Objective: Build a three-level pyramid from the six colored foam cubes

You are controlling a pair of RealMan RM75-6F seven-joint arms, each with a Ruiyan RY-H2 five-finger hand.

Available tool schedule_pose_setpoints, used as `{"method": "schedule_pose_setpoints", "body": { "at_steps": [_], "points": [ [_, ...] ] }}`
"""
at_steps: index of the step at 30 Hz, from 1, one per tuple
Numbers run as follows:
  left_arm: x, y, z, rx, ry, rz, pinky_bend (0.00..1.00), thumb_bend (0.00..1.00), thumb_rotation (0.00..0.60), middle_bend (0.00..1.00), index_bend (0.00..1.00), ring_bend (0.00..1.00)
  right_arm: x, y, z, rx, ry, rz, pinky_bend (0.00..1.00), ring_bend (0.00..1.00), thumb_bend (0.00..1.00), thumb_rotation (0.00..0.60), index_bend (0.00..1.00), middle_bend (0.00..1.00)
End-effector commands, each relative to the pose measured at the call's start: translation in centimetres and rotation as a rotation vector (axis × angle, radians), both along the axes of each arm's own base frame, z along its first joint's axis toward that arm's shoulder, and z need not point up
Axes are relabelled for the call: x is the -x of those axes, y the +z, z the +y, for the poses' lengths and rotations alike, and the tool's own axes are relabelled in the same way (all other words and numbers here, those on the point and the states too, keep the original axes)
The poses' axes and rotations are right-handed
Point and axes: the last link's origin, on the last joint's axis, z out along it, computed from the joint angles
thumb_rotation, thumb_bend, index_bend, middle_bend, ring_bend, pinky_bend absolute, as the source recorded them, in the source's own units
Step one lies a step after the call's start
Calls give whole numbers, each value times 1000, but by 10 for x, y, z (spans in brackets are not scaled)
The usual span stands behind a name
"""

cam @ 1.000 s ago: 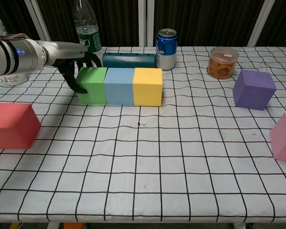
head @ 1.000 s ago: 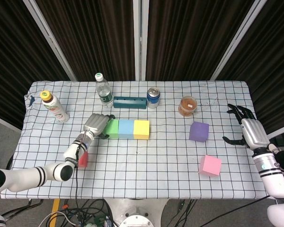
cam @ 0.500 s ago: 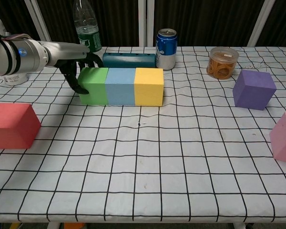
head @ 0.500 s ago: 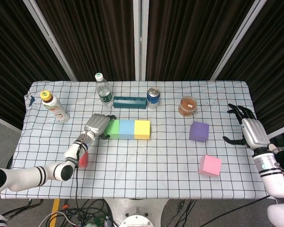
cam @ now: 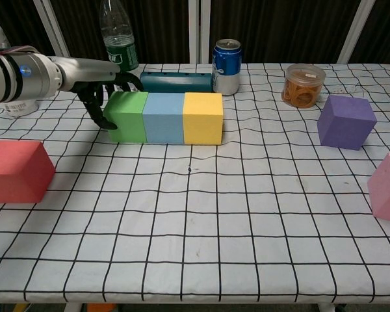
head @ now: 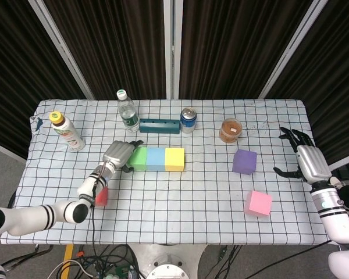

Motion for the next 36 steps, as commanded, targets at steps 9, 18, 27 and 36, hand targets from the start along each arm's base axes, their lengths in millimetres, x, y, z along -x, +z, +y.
{"method": "schedule_pose_setpoints", "body": {
  "at_steps": [9, 18, 27, 36],
  "points": [
    [8, 40, -22, -82, -13, -76, 253, 212, 600, 100, 54, 176, 0, 3, 4, 11, 5, -1, 0, 0, 98, 600, 0, 201],
    [43, 110, -68, -230, -42, -160, 252, 211, 600, 126, 93, 176, 1, 9, 6, 26, 14, 6, 0, 0, 99, 600, 0, 201],
    [96, 137, -122, -197, 53, -170, 243, 181, 600, 155, 130, 176, 0, 5, 6, 19, 27, 20, 0, 0, 101, 600, 0, 201],
    [105, 112, -155, -86, 84, -177, 240, 157, 600, 142, 101, 176, -4, -3, 3, -2, 32, 20, 0, 0, 101, 600, 0, 202]
  ]
}}
